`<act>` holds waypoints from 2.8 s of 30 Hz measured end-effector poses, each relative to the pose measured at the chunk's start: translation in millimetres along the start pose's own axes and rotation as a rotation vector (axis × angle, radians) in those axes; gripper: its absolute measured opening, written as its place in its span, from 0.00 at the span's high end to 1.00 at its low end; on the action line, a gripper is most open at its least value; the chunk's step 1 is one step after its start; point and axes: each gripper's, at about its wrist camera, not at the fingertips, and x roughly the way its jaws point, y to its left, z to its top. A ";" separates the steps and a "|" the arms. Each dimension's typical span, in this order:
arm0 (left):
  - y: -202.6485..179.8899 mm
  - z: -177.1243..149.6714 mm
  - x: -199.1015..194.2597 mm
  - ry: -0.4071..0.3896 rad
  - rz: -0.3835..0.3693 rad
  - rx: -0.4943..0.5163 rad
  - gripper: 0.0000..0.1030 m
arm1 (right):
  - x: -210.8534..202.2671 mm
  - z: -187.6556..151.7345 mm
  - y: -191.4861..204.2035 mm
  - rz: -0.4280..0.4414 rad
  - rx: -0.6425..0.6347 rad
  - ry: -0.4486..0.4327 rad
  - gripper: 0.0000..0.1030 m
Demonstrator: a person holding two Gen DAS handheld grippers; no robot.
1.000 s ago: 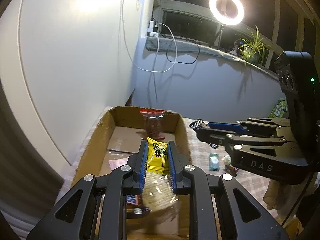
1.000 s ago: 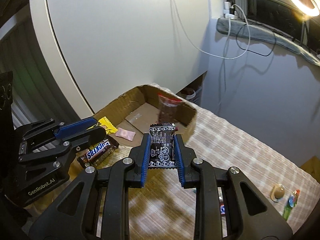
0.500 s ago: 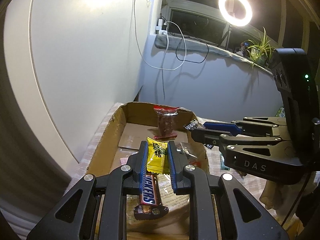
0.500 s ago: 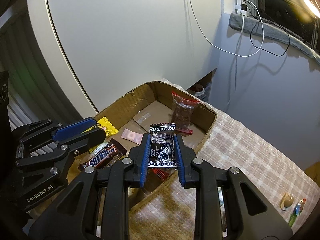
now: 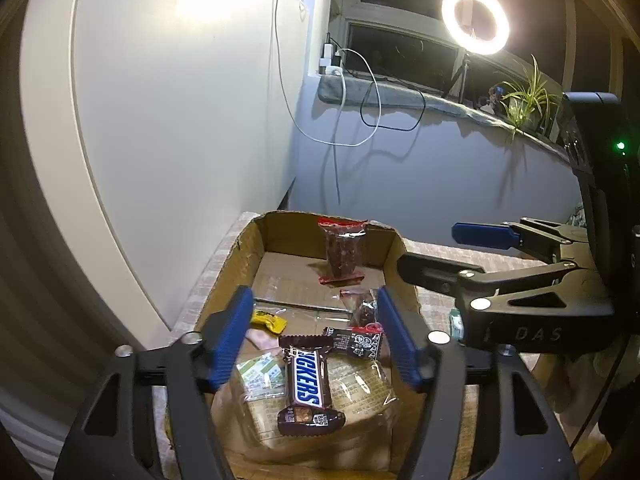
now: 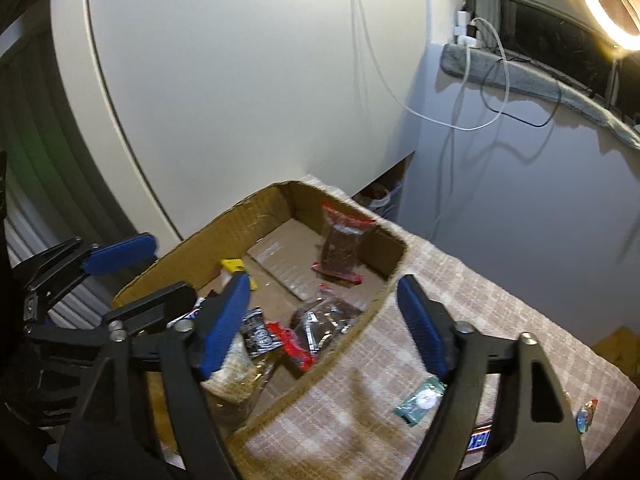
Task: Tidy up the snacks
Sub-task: 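Open both tools to drop the candies into the box, then move both tools back to the Snickers bar and green candy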
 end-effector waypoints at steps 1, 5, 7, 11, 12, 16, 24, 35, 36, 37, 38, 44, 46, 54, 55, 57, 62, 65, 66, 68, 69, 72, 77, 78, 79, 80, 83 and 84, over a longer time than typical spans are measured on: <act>-0.3 -0.1 -0.6 -0.001 0.001 0.002 0.35 | -1.3 -0.1 -2.4 0.002 0.007 -0.002 0.21; -1.6 0.3 -1.5 -0.004 0.006 0.002 0.32 | -6.2 -1.5 -8.7 -0.005 0.024 -0.008 0.12; -2.5 0.9 -2.6 -0.006 0.005 0.002 0.32 | -9.0 -2.7 -10.3 -0.014 0.020 -0.009 0.12; -4.9 1.2 -4.8 -0.009 0.004 0.004 0.32 | -15.2 -5.6 -13.8 -0.025 0.019 -0.010 0.12; -5.7 1.3 -5.2 -0.010 0.002 0.005 0.32 | -17.3 -6.8 -15.5 -0.029 0.021 -0.011 0.12; -10.8 0.7 -8.8 -0.013 -0.007 0.009 0.32 | -24.7 -10.8 -21.6 -0.036 0.035 -0.016 0.12; -24.0 1.2 -9.8 -0.014 -0.048 0.010 0.32 | -49.3 -25.9 -41.5 -0.071 0.057 -0.025 0.12; -60.0 -6.2 -8.6 0.000 -0.138 0.037 0.32 | -98.2 -58.4 -94.6 -0.141 0.144 -0.048 0.12; -64.2 -7.4 -7.8 0.004 -0.149 0.041 0.32 | -103.3 -63.1 -101.9 -0.149 0.158 -0.047 0.12; -70.0 -8.7 -5.9 0.010 -0.163 0.047 0.32 | -106.8 -66.7 -107.5 -0.155 0.169 -0.047 0.12; -72.9 -9.8 -5.8 0.013 -0.170 0.050 0.32 | -110.5 -70.6 -113.3 -0.162 0.179 -0.046 0.12; -102.0 -17.6 5.3 0.048 -0.221 0.087 0.32 | -132.6 -97.4 -148.8 -0.210 0.239 -0.038 0.12; -112.1 -21.2 10.8 0.064 -0.235 0.103 0.32 | -139.6 -106.8 -161.2 -0.221 0.258 -0.034 0.12; -145.5 -33.1 34.5 0.123 -0.293 0.161 0.32 | -146.3 -145.3 -205.6 -0.241 0.316 0.020 0.12; -148.9 -34.4 37.1 0.131 -0.299 0.169 0.33 | -143.7 -150.3 -210.3 -0.241 0.321 0.032 0.12; -157.0 -37.5 44.2 0.152 -0.311 0.193 0.36 | -139.1 -157.6 -216.5 -0.242 0.320 0.051 0.12; -171.7 -40.5 64.1 0.209 -0.317 0.232 0.39 | -126.0 -170.6 -230.2 -0.244 0.325 0.084 0.18; -176.5 -39.9 75.9 0.234 -0.319 0.242 0.40 | -117.9 -173.7 -237.7 -0.240 0.333 0.096 0.19; -177.6 -40.0 78.9 0.239 -0.318 0.245 0.41 | -115.2 -174.8 -240.5 -0.238 0.335 0.099 0.24; -179.7 -39.7 86.3 0.251 -0.313 0.252 0.46 | -109.4 -176.1 -244.4 -0.225 0.341 0.116 0.37; -180.2 -40.1 89.3 0.258 -0.314 0.254 0.47 | -106.4 -176.6 -245.0 -0.219 0.343 0.123 0.41; -181.0 -41.6 97.1 0.275 -0.314 0.258 0.47 | -98.5 -177.4 -247.2 -0.214 0.334 0.138 0.41; -181.1 -45.8 109.0 0.311 -0.336 0.235 0.47 | -91.4 -176.7 -249.6 -0.211 0.336 0.144 0.42; -181.2 -47.2 110.8 0.314 -0.330 0.236 0.47 | -89.8 -176.1 -249.8 -0.212 0.336 0.146 0.42; -181.2 -48.3 111.8 0.319 -0.336 0.236 0.48 | -88.1 -175.5 -249.7 -0.212 0.334 0.150 0.42; -181.8 -49.0 111.6 0.322 -0.339 0.238 0.53 | -86.5 -174.9 -249.6 -0.213 0.332 0.152 0.42; -187.5 -51.3 107.9 0.329 -0.350 0.267 0.62 | -81.6 -173.5 -248.8 -0.209 0.326 0.159 0.46; -189.0 -51.7 106.7 0.327 -0.350 0.277 0.62 | -79.8 -172.9 -248.8 -0.207 0.326 0.161 0.49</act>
